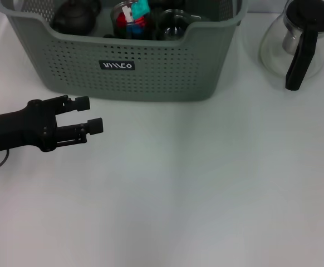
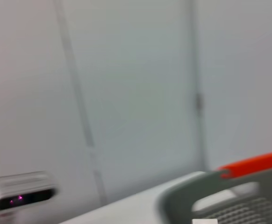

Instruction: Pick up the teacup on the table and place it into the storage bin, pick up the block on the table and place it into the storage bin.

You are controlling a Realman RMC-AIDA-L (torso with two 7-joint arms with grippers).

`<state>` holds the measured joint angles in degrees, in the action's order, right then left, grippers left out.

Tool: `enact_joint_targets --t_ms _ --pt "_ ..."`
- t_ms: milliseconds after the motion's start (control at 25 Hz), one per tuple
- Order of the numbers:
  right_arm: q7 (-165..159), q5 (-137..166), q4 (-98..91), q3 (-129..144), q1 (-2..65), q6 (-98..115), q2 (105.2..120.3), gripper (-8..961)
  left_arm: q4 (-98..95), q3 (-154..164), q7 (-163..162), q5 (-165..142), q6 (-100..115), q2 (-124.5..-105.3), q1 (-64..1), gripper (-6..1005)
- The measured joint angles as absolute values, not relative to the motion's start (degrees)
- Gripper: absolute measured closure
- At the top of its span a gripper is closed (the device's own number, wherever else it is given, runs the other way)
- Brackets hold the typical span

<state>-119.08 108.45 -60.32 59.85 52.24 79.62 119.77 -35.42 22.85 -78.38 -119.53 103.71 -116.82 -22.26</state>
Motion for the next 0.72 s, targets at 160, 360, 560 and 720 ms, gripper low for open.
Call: enact_joint_targets --t_ms 160,360,560,720 --pt "-127.4 118.91 -60.53 60.04 58.5 73.89 119.19 750 -35.42 22.85 -78.45 -119.53 103.77 -116.88 -22.34 219" --pt "-135.91 133.43 -60.28 60.07 65.74 70.73 119.23 750 -35.42 22.85 -79.11 -119.53 103.75 -116.89 -22.56 220" --pt "-139.84 146.37 -57.25 62.45 72.1 68.49 120.21 750 -35.51 22.85 -79.2 -119.53 103.84 -116.97 -22.73 220" --pt "-140.95 150.98 -50.33 67.48 75.62 63.39 120.38 750 -35.45 22.85 -79.2 -119.53 103.82 -117.0 -22.84 220"
